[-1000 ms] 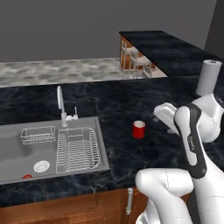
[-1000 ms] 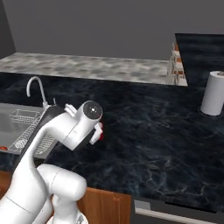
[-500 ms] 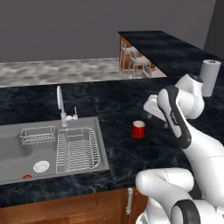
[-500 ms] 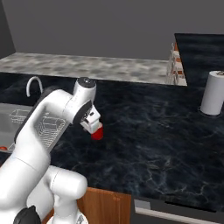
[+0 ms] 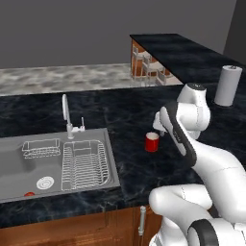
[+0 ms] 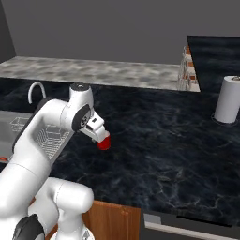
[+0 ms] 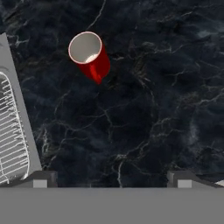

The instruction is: Clear the mugs and bowl far away from the sink.

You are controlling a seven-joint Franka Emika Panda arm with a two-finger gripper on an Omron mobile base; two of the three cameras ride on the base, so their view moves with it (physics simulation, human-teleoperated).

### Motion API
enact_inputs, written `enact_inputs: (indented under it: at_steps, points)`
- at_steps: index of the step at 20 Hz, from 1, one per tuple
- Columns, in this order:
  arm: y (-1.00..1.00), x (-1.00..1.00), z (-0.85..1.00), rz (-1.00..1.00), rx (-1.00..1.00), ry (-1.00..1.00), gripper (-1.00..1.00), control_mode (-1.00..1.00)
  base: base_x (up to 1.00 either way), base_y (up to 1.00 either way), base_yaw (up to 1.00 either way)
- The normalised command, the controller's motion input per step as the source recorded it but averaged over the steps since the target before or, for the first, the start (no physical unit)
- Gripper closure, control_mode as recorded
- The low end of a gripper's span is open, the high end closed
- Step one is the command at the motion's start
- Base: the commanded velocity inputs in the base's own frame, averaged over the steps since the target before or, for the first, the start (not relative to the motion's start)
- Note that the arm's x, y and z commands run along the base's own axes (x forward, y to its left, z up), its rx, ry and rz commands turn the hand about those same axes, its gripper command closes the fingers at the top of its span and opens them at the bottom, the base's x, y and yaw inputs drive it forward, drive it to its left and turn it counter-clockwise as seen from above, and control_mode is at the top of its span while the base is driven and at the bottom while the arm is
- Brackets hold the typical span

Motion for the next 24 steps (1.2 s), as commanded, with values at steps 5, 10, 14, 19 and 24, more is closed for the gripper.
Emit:
enact_inputs:
  at_steps: [5,10,14,19,24]
  points:
    - [0.00,0.00,-0.19,0.00,0.00,0.00,-1.00,-1.00,0.00,0.00,0.00]
    - [0.00,0.00,-0.10,0.00,0.00,-0.01,-1.00,-1.00,0.00,0.00,0.00]
    - [0.00,0.00,-0.05,0.00,0.00,0.00,-1.00,-1.00,0.00,0.00,0.00]
    - [0.00,0.00,-0.05,0.03,-0.04,0.01,-1.00,-1.00,0.00,0.00,0.00]
    - [0.00,0.03,-0.02,0.04,-0.05,0.01,-1.00,-1.00,0.00,0.00,0.00]
